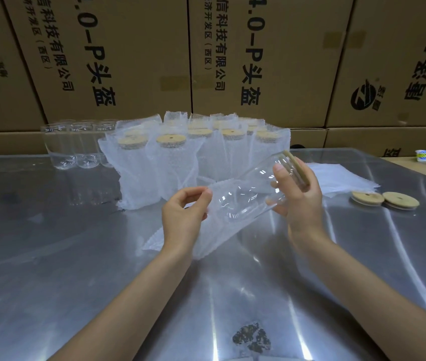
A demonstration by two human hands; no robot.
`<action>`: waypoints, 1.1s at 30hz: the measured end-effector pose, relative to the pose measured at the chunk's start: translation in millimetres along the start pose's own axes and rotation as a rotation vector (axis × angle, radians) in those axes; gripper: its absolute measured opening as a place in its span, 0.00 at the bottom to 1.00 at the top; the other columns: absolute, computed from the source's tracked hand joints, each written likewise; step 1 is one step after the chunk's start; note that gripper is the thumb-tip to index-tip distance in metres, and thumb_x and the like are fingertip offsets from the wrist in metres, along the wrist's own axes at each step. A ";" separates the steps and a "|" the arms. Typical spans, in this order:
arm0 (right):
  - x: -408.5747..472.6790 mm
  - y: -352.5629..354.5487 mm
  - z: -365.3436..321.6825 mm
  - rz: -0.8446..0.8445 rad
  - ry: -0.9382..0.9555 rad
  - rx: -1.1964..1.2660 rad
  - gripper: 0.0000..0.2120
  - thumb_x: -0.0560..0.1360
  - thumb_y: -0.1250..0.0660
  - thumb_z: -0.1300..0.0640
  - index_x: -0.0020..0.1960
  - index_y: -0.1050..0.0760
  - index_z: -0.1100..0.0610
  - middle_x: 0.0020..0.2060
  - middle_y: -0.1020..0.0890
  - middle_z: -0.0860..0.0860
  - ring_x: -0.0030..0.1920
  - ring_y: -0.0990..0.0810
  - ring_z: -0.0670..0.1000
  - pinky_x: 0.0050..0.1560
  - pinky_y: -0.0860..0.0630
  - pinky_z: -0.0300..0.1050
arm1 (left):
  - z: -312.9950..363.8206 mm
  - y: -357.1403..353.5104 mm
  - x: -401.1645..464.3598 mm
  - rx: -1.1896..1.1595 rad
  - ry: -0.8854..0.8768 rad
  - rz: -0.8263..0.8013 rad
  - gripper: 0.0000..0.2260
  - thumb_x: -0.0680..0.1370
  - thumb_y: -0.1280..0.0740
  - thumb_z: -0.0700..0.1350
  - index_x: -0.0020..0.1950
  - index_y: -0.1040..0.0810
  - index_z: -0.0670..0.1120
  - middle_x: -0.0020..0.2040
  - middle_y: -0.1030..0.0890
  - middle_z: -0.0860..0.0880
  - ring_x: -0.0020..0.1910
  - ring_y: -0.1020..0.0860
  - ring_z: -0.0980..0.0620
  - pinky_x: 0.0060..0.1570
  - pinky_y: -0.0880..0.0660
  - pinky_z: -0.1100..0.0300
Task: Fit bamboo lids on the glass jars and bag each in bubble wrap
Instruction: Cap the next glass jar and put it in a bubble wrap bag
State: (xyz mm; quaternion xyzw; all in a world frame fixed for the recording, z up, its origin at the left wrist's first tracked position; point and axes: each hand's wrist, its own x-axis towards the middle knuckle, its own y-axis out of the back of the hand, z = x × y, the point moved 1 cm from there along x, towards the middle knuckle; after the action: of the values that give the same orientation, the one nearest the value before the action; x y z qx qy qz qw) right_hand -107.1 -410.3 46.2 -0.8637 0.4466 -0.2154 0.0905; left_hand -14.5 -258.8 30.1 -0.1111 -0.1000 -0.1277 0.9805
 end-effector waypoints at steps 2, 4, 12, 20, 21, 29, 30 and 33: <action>-1.5 -1.6 3.0 0.016 -0.004 -0.010 0.28 0.69 0.25 0.44 0.67 0.27 0.47 0.61 0.22 0.50 0.58 0.21 0.50 0.36 0.23 0.40 | 4.1 -2.8 -4.6 0.012 -0.056 -0.013 0.04 0.74 0.27 0.42 0.41 0.18 0.50 0.37 0.18 0.56 0.31 0.24 0.59 0.34 0.26 0.68; -3.4 -3.8 3.7 0.049 -0.004 -0.009 0.28 0.69 0.26 0.44 0.67 0.27 0.48 0.61 0.22 0.48 0.60 0.22 0.50 0.33 0.23 0.36 | 8.0 -5.6 -9.8 0.079 -0.139 -0.033 0.03 0.74 0.27 0.44 0.41 0.18 0.51 0.37 0.17 0.57 0.32 0.24 0.59 0.36 0.25 0.65; -14.0 -7.6 12.9 0.022 -0.148 -0.001 0.25 0.70 0.29 0.41 0.64 0.27 0.46 0.58 0.20 0.45 0.57 0.20 0.47 0.44 0.22 0.41 | 18.9 -21.3 -32.9 0.191 -0.375 -0.257 0.07 0.73 0.26 0.44 0.42 0.19 0.56 0.38 0.18 0.58 0.32 0.22 0.57 0.35 0.24 0.63; -14.6 -10.7 28.5 -0.073 -0.338 0.078 0.26 0.71 0.29 0.40 0.64 0.26 0.53 0.57 0.19 0.51 0.53 0.17 0.51 0.55 0.20 0.52 | 23.5 -25.2 -44.0 0.444 -0.759 -0.449 0.11 0.78 0.35 0.43 0.61 0.23 0.50 0.54 0.19 0.57 0.51 0.21 0.60 0.52 0.23 0.58; -11.8 -9.4 29.7 -0.055 -0.356 0.092 0.27 0.71 0.30 0.40 0.64 0.26 0.52 0.56 0.20 0.50 0.50 0.17 0.49 0.51 0.19 0.48 | 25.6 -23.3 -41.8 0.494 -0.828 -0.408 0.12 0.78 0.35 0.42 0.61 0.23 0.48 0.54 0.19 0.56 0.52 0.21 0.59 0.52 0.23 0.56; 3.7 4.3 31.4 -0.019 -0.452 0.178 0.15 0.71 0.31 0.39 0.55 0.23 0.42 0.56 0.25 0.51 0.43 0.16 0.49 0.45 0.19 0.43 | 33.8 31.8 23.5 0.461 -0.436 0.283 0.20 0.77 0.32 0.51 0.66 0.29 0.48 0.63 0.30 0.54 0.65 0.32 0.54 0.64 0.36 0.60; 3.5 4.6 32.0 -0.020 -0.458 0.173 0.16 0.71 0.31 0.38 0.57 0.23 0.41 0.56 0.25 0.51 0.41 0.16 0.47 0.45 0.19 0.43 | 28.1 36.9 29.2 0.441 -0.247 0.299 0.23 0.76 0.31 0.54 0.68 0.31 0.48 0.66 0.31 0.52 0.67 0.32 0.51 0.64 0.35 0.58; 1.9 3.3 32.0 -0.007 -0.479 0.150 0.22 0.71 0.31 0.38 0.63 0.25 0.42 0.52 0.25 0.49 0.33 0.18 0.44 0.37 0.22 0.40 | 11.7 44.5 37.8 0.425 0.179 0.154 0.31 0.74 0.31 0.60 0.69 0.32 0.43 0.67 0.29 0.48 0.65 0.29 0.48 0.58 0.34 0.57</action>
State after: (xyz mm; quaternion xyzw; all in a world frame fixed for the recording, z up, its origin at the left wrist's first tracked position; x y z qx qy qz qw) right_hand -94.0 -414.9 17.0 -0.8824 0.3922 -0.0375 0.2571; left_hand 31.5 -222.6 41.2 0.1020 -0.0284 -0.0380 0.9936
